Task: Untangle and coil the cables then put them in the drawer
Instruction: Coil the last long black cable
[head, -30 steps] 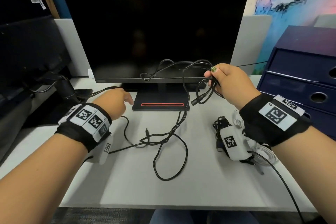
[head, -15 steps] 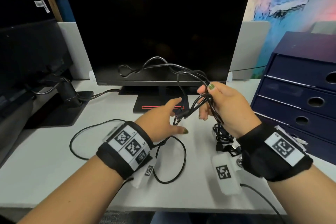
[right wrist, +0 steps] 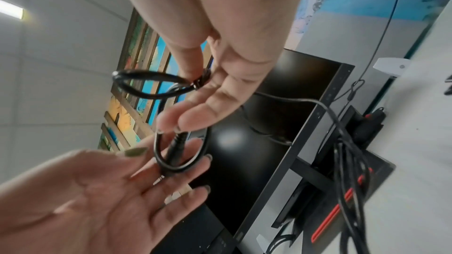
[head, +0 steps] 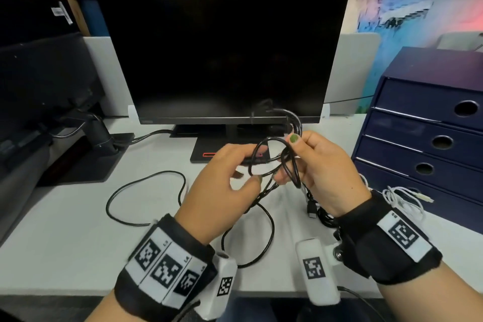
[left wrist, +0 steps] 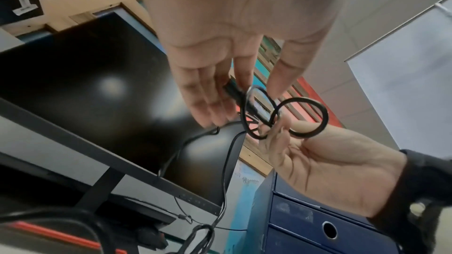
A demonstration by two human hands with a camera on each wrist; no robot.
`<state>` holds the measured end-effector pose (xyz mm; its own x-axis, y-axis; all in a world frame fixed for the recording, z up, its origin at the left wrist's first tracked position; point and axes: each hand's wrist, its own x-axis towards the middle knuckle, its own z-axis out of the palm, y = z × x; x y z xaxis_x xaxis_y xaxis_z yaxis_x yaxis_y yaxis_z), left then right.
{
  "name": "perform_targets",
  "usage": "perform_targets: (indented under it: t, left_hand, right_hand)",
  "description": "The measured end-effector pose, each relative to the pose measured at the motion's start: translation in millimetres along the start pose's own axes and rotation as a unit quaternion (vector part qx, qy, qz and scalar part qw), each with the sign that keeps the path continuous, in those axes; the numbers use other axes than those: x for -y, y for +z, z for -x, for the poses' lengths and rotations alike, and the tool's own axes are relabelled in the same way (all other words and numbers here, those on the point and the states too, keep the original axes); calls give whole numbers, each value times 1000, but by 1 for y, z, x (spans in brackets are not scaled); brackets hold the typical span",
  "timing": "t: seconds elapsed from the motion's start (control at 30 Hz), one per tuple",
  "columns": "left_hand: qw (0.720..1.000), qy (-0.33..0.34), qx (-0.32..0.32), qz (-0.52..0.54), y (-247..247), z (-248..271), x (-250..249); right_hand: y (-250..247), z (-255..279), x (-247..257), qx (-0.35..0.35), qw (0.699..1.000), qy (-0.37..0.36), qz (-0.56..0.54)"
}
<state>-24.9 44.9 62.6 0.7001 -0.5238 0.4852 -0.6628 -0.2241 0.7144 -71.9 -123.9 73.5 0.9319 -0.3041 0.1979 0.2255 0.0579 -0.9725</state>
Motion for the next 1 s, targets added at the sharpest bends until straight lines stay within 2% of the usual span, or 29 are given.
perform_targets:
  t: [0.1,0.17,0.37,0.53,0.63,0.73,0.83,0.93,1.0]
  left_hand:
    - [995,-16,-97,-26,2,9,4]
    - [990,-34,-134,-21,0,12,6]
    - [979,-65,-189,-33,-15,11,15]
    - [970,-69,-231,-28,-34,9,22]
    - [960,-99,-262,-4,-46,9,28]
    - [961,-106,-256,-14,-50,9,31]
    - [968,-91,-232,8,-44,9,30]
    - [980,-74,-183,19,-37,9,32]
    - [987,-69,-141,-40,-33,10,35]
  right_hand:
    - [5,9,-5,0,1000,9,16]
    - [6,13,-8,-6,1000,21,9]
    - [5,21,-14,-27,997,66,-24]
    - [-2,21,-16,-39,997,62,32]
    - [-8,21,-16,-66,994,49,73]
    - [-14,20,-16,-85,992,40,88]
    - [-15,20,-14,-84,995,47,29]
    - [-17,18,-8,-69,995,61,-42]
    - [-18,17,-4,-45,994,65,-79]
